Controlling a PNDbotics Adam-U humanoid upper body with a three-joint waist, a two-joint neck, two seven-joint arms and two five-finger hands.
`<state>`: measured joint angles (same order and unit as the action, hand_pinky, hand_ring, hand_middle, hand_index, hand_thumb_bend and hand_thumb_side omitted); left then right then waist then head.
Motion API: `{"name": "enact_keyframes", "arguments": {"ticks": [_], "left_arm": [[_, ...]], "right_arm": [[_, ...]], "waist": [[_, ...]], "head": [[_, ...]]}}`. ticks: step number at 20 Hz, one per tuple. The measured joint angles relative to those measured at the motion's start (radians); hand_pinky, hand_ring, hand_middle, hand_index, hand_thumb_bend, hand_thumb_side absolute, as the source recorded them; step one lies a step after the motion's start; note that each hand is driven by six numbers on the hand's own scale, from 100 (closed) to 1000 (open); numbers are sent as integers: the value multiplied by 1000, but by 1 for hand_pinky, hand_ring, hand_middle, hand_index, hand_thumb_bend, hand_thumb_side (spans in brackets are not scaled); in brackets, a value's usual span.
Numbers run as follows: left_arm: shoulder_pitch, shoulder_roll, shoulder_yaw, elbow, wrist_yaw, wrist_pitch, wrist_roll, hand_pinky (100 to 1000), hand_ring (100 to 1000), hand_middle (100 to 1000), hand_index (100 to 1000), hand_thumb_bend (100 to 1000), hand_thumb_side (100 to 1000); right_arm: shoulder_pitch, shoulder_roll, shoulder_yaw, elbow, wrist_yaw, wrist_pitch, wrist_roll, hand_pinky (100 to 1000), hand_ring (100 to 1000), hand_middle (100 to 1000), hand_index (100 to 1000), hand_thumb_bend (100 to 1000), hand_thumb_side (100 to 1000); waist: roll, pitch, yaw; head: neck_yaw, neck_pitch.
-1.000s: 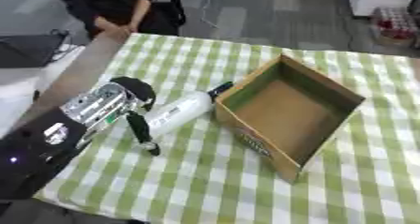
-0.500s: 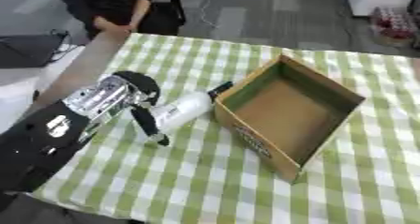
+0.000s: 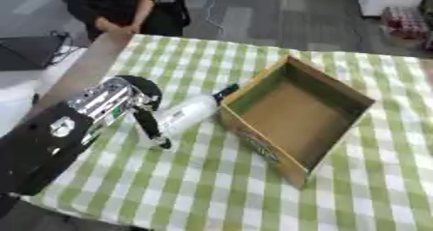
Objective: Pick up objects on the table and place them in the box.
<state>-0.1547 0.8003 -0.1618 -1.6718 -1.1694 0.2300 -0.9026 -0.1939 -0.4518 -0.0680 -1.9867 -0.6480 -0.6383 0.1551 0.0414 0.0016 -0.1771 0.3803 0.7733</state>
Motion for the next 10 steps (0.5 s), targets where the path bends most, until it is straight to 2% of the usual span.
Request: {"name": "enact_keyframes", "arguments": {"ticks": [3, 9, 10], "left_arm": [[-6, 0, 0, 30, 8, 3, 0, 808, 775, 855, 790, 531, 663], [-13, -1, 0, 81, 12, 4, 1, 808, 775, 855, 791, 523, 655], [-14, -1, 0, 89, 14, 4, 1, 803, 770, 849, 790, 491, 660]], "right_arm": [[0, 0, 0, 0, -1, 0, 0, 441, 577, 579, 845, 356, 963], [-1, 0, 0, 0, -3, 0, 0, 441, 577, 579, 845, 355, 964], [-1, 0, 0, 0, -3, 0, 0, 441, 577, 579, 845, 355, 964]], "waist": [[0, 0, -1], [0, 0, -4], [0, 1, -4]], "head": [[0, 0], [0, 0], [0, 0]]}}
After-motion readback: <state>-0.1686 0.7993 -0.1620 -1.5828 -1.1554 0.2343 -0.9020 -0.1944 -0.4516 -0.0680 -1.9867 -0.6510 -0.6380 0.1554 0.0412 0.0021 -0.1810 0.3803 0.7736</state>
